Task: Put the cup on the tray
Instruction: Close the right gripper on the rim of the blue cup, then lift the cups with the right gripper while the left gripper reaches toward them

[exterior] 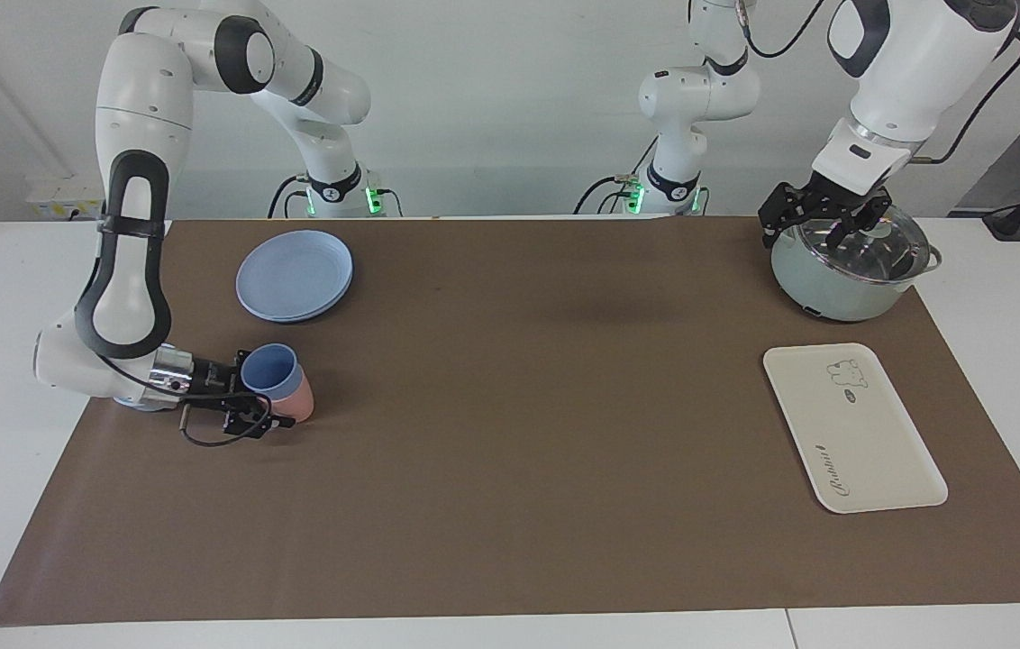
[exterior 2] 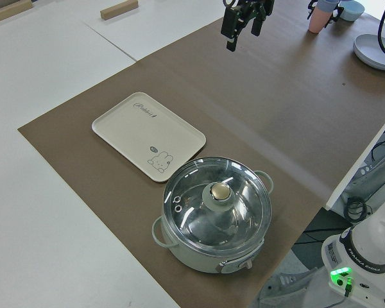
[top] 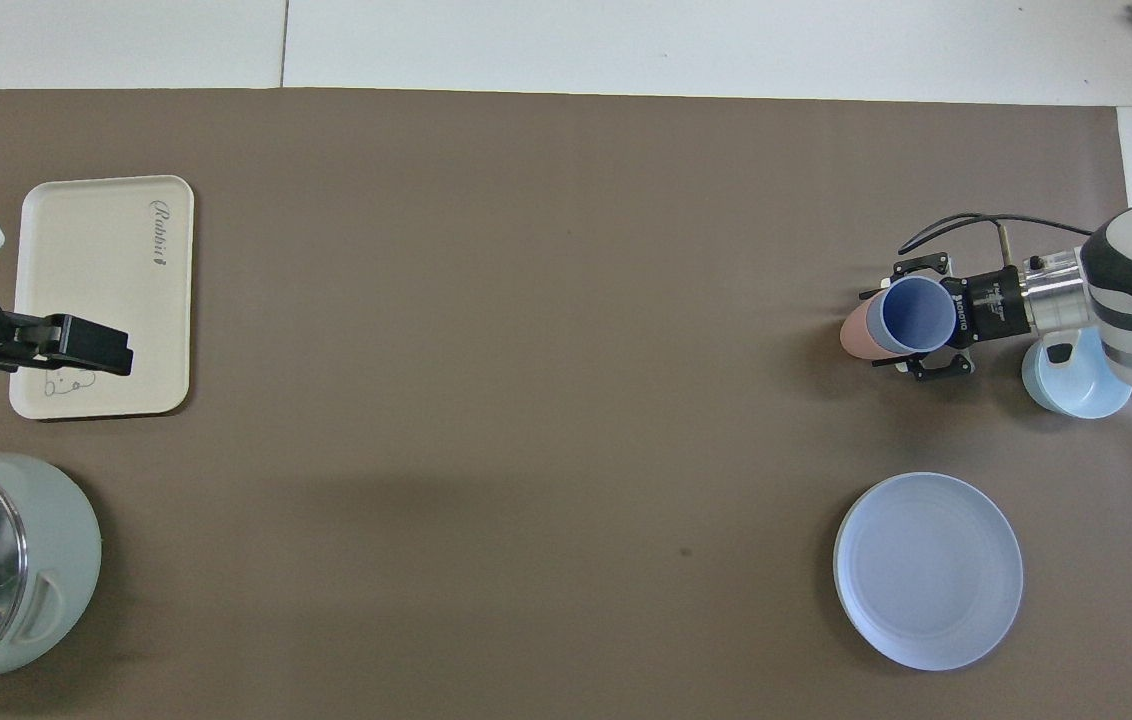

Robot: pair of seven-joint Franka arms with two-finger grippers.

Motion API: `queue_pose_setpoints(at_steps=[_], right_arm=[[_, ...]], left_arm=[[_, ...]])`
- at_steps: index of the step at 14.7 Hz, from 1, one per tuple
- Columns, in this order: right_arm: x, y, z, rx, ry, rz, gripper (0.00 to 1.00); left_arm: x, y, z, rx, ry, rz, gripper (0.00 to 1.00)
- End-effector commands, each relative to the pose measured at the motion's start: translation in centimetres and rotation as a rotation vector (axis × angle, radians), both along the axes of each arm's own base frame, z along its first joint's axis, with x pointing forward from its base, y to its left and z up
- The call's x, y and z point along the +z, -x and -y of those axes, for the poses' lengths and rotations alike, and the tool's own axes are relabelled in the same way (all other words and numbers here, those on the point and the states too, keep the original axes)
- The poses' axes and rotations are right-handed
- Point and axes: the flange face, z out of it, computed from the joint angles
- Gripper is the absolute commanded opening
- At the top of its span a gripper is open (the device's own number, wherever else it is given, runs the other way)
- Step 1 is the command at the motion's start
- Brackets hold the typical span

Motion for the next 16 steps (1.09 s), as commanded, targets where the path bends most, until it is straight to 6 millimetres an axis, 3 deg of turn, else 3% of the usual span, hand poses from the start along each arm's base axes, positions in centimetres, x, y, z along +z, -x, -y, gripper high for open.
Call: queue_pose_setpoints(at_steps=[1, 2, 3, 6, 9, 13, 16], right_arm=[[0.5, 0.8, -0.2, -0.004, -0.019, 0.045, 0.66], [0.6, 0.9, -0.2, 0.005, -0.023, 0.052, 0.43], [0.7, 0.9, -0.3, 0.009, -0.026, 0.051, 0.0], [1.9, 0.7, -1.2, 0.015, -0.021, 0.055, 0.0], [4.1, 0.8, -3.8, 0.016, -0.01, 0.026, 0.0], [8.2, 1.2, -10.3, 0.003, 0.041, -0.01, 0.0], [11.2, 2.1, -15.5, 0.007, 0.068, -0.025, 0.0]], left_arm=[[0.1, 0.7, -0.1, 0.014, -0.008, -0.01, 1.0], [0.0, 0.7, -0.3, 0.018, -0.006, -0.007, 1.0], [0.0, 0.5, -0.9, 0.031, -0.007, -0.003, 1.0], [0.2, 0.5, -1.1, 0.035, -0.007, 0.005, 1.0], [0.0, 0.5, -1.0, 0.039, -0.006, 0.002, 1.0], [-0.3, 0.2, 1.1, 0.144, 0.031, 0.042, 1.0], [-0.9, 0.4, 5.5, 0.296, 0.114, 0.07, 1.0]])
